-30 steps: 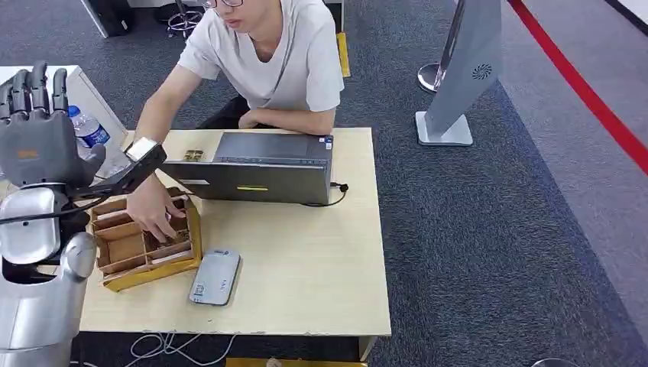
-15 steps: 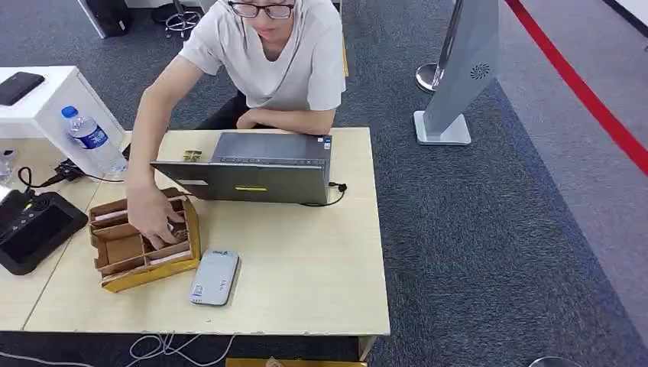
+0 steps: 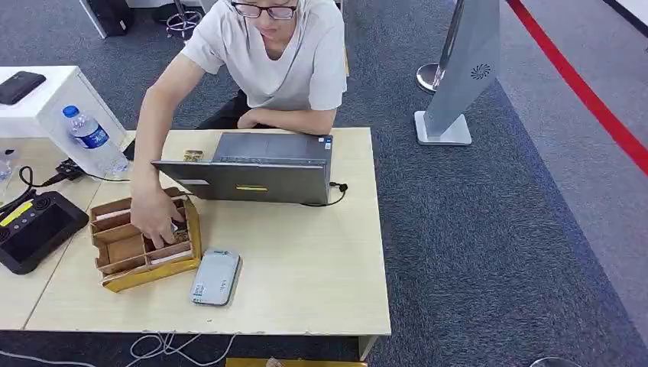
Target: Pass the card to the sensor for recognition and then transmit it.
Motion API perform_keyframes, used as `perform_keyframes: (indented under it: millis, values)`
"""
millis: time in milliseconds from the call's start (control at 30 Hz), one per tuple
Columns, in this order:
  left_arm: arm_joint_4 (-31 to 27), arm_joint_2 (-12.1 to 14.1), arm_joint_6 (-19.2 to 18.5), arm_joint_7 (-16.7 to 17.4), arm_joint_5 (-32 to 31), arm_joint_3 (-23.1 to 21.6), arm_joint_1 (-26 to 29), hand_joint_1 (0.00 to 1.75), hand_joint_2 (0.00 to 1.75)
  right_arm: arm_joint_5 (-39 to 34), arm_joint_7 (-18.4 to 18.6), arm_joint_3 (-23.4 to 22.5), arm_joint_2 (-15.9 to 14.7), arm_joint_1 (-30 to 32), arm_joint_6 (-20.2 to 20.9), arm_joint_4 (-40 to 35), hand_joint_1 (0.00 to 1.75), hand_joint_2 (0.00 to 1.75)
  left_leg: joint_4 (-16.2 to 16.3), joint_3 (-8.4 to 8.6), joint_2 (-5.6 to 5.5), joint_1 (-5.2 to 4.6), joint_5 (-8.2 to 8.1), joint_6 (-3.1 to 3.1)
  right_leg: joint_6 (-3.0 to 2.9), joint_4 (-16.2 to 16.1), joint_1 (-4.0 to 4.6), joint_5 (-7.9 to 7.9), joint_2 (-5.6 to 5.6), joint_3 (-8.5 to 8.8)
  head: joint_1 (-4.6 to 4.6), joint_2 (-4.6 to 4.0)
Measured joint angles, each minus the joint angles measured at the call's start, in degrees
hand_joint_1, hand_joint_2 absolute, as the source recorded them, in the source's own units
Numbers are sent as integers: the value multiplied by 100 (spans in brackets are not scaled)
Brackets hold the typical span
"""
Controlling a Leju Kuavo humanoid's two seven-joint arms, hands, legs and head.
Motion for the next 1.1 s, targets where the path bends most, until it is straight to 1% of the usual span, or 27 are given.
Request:
perform_keyframes:
  millis: [67,167,233,300,400,467,567,600,700,800,833,900,967,1033,1067,1100]
  values:
    - [317,4,85,-9,35,118,9,0,175,0,0,2,-11,-5,0,0,0,175,0,-4,-10,0,0,0,0,0,0,0,-10,2,0,0]
    - [580,9,79,0,65,214,19,0,175,0,0,2,-20,-8,0,0,0,175,2,-6,-15,-1,0,0,1,0,-1,1,-13,4,0,0]
    - [718,9,-87,115,259,262,20,0,175,2,2,2,-24,-8,0,0,0,175,3,-6,-14,-3,0,1,1,0,-3,2,-13,6,0,0]
    - [999,-15,-199,149,784,341,47,0,175,4,2,2,-26,-8,11,0,0,175,3,-4,-14,-7,0,1,1,0,-7,2,-13,7,2,0]
    - [1915,-74,-280,-20,1960,575,89,0,175,59,15,9,-26,-8,35,2,0,175,2,-1,-14,-11,-1,1,2,0,-12,1,-12,7,-2,0]
    - [2570,-139,-408,-144,2586,796,121,0,175,105,15,22,-26,-6,76,2,0,175,2,-3,-14,-11,-1,2,2,0,-11,1,-12,5,-2,0]
    - [3443,-306,-744,-214,3345,1178,187,0,175,153,-15,74,-26,-7,144,2,0,175,2,-3,-16,-18,-4,6,8,-1,-18,-3,-12,5,0,0]
    - [3727,-424,-865,-214,3581,1337,212,0,175,192,-35,98,-26,-5,166,2,0,175,2,-3,-17,-21,-4,6,10,-2,-20,-4,-13,5,-2,0]
    - [4289,-714,-997,-221,3842,1641,256,0,175,208,-70,144,-26,-5,210,2,0,175,10,-7,-19,-21,-6,10,13,-2,-20,-5,-18,5,9,0]
    - [4601,-874,-1048,-212,3943,1818,270,0,175,208,-70,151,-26,-3,216,2,0,175,12,-8,-21,-22,-13,20,14,-2,-20,-4,-18,6,20,0]
    - [4698,-911,-1113,-129,4030,1864,271,0,0,208,-70,153,-26,-3,230,2,0,175,12,-8,-21,-22,-13,20,15,-2,-20,-3,-18,6,17,0]
    - [4849,-1011,-1198,69,4153,1940,269,0,0,225,-68,159,-26,-4,247,2,0,175,13,-6,-21,-25,-13,20,15,-2,-22,-3,-18,6,18,0]
    - [5016,-1220,-1198,370,4177,1987,270,0,0,319,-33,184,-26,-2,284,2,0,175,13,-5,-21,-28,-12,22,16,-2,-23,-3,-18,6,11,0]
    - [5169,-1432,-1135,694,4074,2000,270,0,0,376,2,223,-26,-1,323,2,0,175,13,-4,-22,-30,-11,23,16,-2,-26,-3,-20,7,11,0]
    - [5236,-1540,-1102,808,4013,2000,270,0,0,400,20,247,-26,-1,328,4,0,175,14,-6,-21,-29,-13,26,16,-2,-25,-2,-19,6,9,0]
    - [5280,-1601,-1084,863,3976,2000,269,0,0,404,24,260,-26,-2,330,4,0,175,14,-4,-19,-30,-13,26,16,-2,-26,-2,-19,6,26,-2]
